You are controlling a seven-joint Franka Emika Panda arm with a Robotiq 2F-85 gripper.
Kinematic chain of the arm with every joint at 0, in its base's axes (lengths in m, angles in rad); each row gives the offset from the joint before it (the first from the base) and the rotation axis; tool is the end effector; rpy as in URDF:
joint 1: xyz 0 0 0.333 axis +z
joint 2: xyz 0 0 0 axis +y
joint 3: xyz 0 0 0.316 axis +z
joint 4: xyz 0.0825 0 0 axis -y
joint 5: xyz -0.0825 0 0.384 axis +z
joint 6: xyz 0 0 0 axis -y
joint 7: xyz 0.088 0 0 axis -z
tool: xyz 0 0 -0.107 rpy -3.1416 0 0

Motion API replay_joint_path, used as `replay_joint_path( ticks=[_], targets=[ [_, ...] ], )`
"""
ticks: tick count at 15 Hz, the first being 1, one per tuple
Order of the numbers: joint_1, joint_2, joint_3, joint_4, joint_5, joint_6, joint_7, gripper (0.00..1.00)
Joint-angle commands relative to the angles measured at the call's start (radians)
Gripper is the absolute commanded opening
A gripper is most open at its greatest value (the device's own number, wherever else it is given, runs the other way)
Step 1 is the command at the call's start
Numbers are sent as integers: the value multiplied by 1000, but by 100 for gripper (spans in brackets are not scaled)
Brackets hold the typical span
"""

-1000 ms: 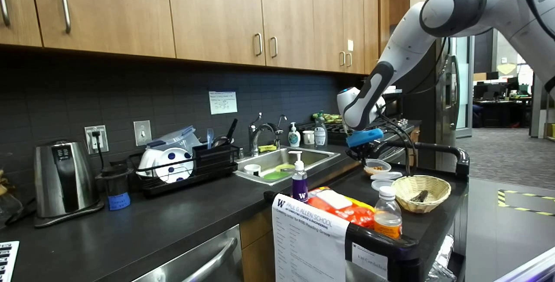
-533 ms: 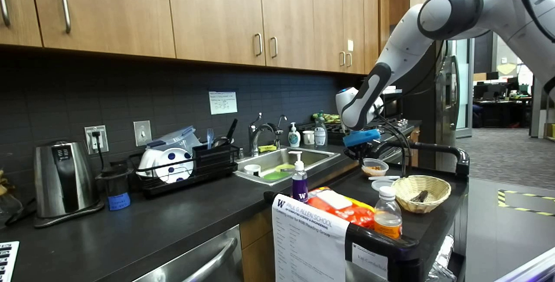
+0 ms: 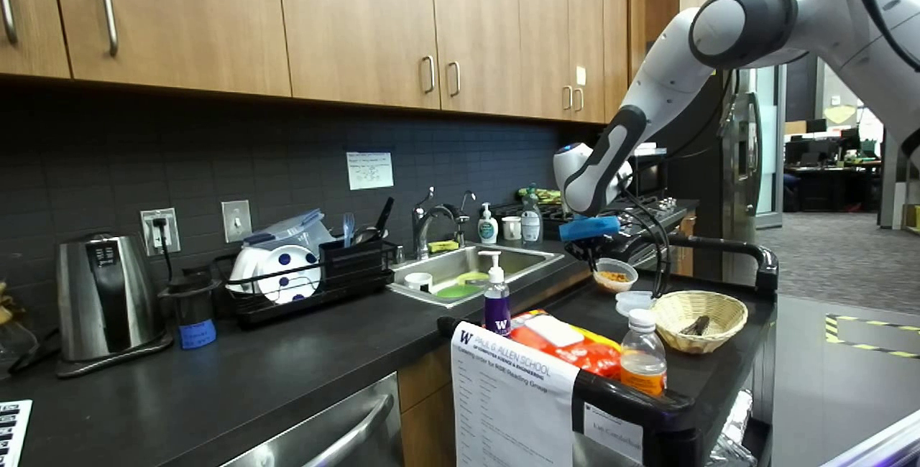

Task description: Move the plastic bowl to the right

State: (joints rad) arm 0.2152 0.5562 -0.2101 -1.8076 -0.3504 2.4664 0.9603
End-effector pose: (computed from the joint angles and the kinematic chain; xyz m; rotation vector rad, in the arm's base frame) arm 0.6643 0.0156 0.2516 2.7130 -0.9202 0.3602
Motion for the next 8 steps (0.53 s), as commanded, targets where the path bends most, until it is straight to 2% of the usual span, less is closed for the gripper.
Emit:
replay_joint_path(
  ticks=[1,5,6,8],
  targets=[
    [42,6,-33,5,-33,-16,115,1],
    [50,7,-33,6,-34,-29,185,1],
    [48,7,-29,5,-31,-31,190,29],
    [44,6,-23,6,-30,-32,195,33]
  ],
)
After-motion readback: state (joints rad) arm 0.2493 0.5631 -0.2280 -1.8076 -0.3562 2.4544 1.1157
